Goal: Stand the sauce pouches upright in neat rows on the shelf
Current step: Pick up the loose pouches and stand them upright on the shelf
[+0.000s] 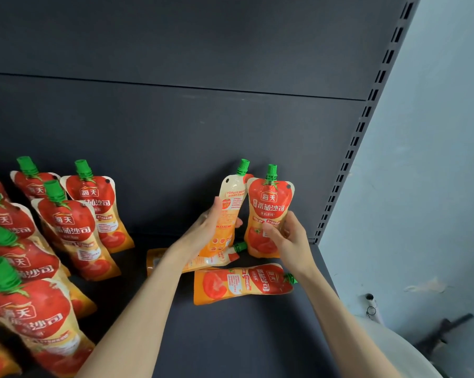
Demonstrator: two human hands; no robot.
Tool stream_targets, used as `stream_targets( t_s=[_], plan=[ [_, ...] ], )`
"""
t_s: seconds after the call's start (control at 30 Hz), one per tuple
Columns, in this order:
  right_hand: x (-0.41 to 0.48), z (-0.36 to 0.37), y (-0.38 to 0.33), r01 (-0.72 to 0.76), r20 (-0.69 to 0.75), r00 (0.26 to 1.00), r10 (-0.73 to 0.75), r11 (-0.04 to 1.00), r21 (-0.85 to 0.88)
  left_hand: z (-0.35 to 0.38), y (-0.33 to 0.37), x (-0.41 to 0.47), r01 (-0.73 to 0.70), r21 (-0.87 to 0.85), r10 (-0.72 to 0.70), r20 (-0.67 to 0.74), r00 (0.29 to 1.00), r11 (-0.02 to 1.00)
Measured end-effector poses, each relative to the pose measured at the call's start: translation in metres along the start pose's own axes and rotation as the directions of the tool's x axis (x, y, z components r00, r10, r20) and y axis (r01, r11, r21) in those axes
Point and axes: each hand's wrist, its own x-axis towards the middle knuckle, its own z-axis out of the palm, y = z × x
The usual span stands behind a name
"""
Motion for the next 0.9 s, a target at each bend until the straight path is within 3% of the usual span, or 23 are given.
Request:
stream_targets(
  t_s=[0.13, 0.27, 0.4, 0.53, 0.73, 0.8, 0.9],
  plan=[
    [-0.001, -0.004, -0.001, -0.012, -0.004, 1.000, 0.012, 1.000, 0.003, 0.004, 0.000, 0.000, -0.006, 0.003, 0.006, -0.011, 1.000, 1.000],
    [-0.001, -0.006, 0.000, -0.018, -0.006, 1.000, 0.018, 1.000, -0.004, 0.008, 0.002, 0.000, -0.110, 0.098, 0.118, -0.088, 0.989, 0.989],
    [-0.001, -0.006, 0.000, -0.007, -0.007, 1.000, 0.007, 1.000, 0.009, 0.005, 0.003, 0.000, -0.161, 0.062, 0.171, -0.206, 0.964, 0.985],
    [0.000, -0.004, -0.001, 0.034, -0.052, 0.998, -0.032, 0.999, 0.024, -0.003, 0.001, -0.004, -0.168, -0.028, 0.142, -0.405, 0.903, 0.985],
    [0.006, 0.001, -0.005, 0.017, -0.039, 0.999, -0.015, 0.998, 0.055, -0.010, -0.002, -0.012, -0.208, 0.024, 0.181, -0.601, 0.778, 0.978],
    [0.006, 0.004, -0.004, -0.001, -0.019, 1.000, 0.002, 0.999, 0.046, -0.010, -0.006, -0.013, -0.206, 0.077, 0.211, -0.596, 0.775, 0.976],
    [0.007, 0.005, -0.004, -0.013, -0.006, 1.000, 0.014, 0.999, 0.037, -0.007, -0.012, -0.013, -0.177, 0.127, 0.218, -0.524, 0.823, 0.976]
  ],
)
